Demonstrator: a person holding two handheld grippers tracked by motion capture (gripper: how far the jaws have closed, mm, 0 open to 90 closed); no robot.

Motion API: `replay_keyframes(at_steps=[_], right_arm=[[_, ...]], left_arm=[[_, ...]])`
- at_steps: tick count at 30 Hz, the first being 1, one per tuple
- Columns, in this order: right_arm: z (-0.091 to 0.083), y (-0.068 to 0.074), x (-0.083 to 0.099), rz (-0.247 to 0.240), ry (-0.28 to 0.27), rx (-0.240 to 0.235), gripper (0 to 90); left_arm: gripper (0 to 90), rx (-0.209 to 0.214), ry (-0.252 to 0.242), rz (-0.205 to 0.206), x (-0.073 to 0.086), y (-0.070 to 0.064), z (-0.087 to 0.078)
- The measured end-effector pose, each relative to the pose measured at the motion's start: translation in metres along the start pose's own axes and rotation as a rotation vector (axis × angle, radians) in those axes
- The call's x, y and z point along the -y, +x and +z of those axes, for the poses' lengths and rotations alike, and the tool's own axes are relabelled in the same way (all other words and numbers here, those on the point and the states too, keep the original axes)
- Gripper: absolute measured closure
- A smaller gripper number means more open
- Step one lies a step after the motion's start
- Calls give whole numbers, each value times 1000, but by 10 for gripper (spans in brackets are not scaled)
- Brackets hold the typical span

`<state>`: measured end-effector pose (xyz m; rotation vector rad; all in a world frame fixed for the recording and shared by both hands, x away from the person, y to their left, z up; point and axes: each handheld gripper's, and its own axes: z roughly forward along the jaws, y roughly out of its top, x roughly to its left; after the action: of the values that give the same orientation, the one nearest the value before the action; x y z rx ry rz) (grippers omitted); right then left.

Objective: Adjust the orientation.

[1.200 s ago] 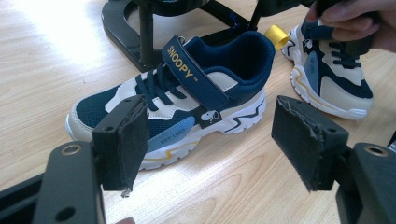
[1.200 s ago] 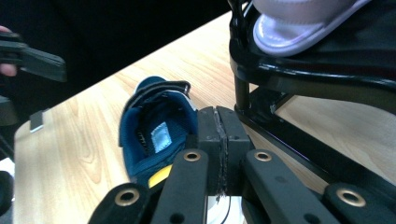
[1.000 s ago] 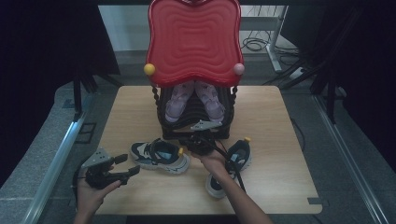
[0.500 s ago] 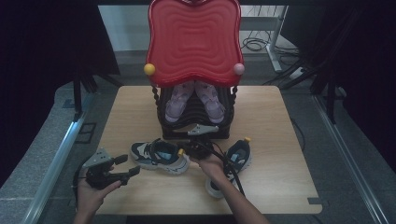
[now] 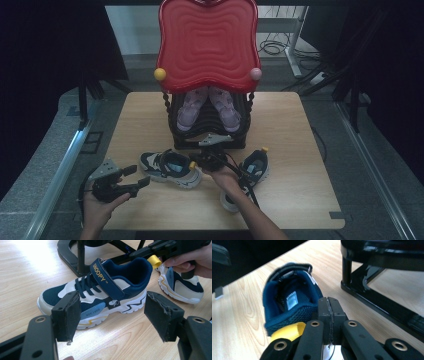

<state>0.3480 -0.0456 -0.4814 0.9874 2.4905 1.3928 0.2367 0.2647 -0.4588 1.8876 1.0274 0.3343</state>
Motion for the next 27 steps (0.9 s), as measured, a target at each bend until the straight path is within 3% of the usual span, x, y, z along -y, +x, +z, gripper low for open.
replay_keyframes(at_steps=[4, 14, 27], right_arm=[[3, 3, 2, -31, 22, 22, 898], [-5, 16, 6, -40, 19, -32, 898], [-3, 37, 16, -66, 19, -96, 898]], left_arm=[[298, -3, 0, -2, 0, 1, -1], [299, -13, -18, -14, 0, 6, -6], [306, -17, -28, -29, 2, 10, -9]])
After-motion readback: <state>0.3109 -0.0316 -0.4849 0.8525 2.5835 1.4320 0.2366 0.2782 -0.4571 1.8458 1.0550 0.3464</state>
